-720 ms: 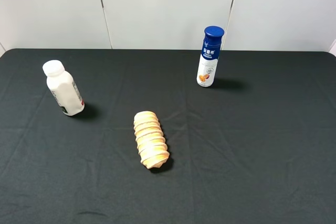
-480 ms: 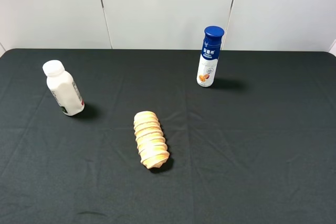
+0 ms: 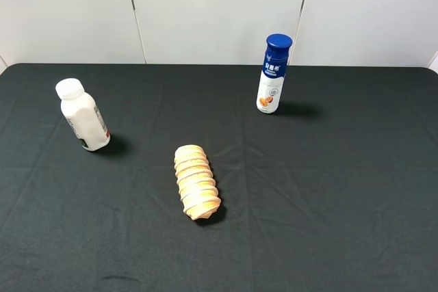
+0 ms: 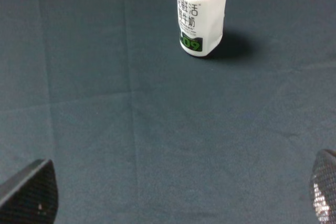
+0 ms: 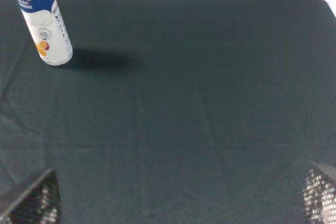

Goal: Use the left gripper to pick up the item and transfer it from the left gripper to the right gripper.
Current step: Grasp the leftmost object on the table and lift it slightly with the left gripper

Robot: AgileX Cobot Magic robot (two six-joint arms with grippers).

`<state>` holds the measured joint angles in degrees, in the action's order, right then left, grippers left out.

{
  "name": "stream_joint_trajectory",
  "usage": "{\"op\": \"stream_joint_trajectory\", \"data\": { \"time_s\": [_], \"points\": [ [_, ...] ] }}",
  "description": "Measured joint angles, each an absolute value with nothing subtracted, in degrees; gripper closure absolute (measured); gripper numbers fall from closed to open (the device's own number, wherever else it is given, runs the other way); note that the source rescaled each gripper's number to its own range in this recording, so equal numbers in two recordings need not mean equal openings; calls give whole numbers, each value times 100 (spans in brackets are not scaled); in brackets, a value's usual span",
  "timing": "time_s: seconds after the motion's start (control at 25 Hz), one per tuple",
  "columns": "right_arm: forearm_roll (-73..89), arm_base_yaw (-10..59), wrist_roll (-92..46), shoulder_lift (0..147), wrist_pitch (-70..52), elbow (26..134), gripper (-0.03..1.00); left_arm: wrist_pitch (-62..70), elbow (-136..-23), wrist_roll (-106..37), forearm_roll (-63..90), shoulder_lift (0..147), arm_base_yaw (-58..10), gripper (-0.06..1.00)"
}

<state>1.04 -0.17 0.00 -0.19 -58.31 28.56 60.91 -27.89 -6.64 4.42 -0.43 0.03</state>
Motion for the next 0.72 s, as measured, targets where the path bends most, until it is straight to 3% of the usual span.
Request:
{"op": "stream_joint_trajectory", "data": {
  "time_s": [0.44,0.64,0.72],
  "points": [
    [104,-17,0,-19,-5831,2856,-3,6130,-2973,-631,448,73,3,5],
    [104,-17,0,-19,-5831,2856,-3,6289,-3757,-423,448,1144,3,5],
    [104,-17,0,-19,-5831,2856,-3,6297,-4168,-346,448,1692,3,0]
  ]
}}
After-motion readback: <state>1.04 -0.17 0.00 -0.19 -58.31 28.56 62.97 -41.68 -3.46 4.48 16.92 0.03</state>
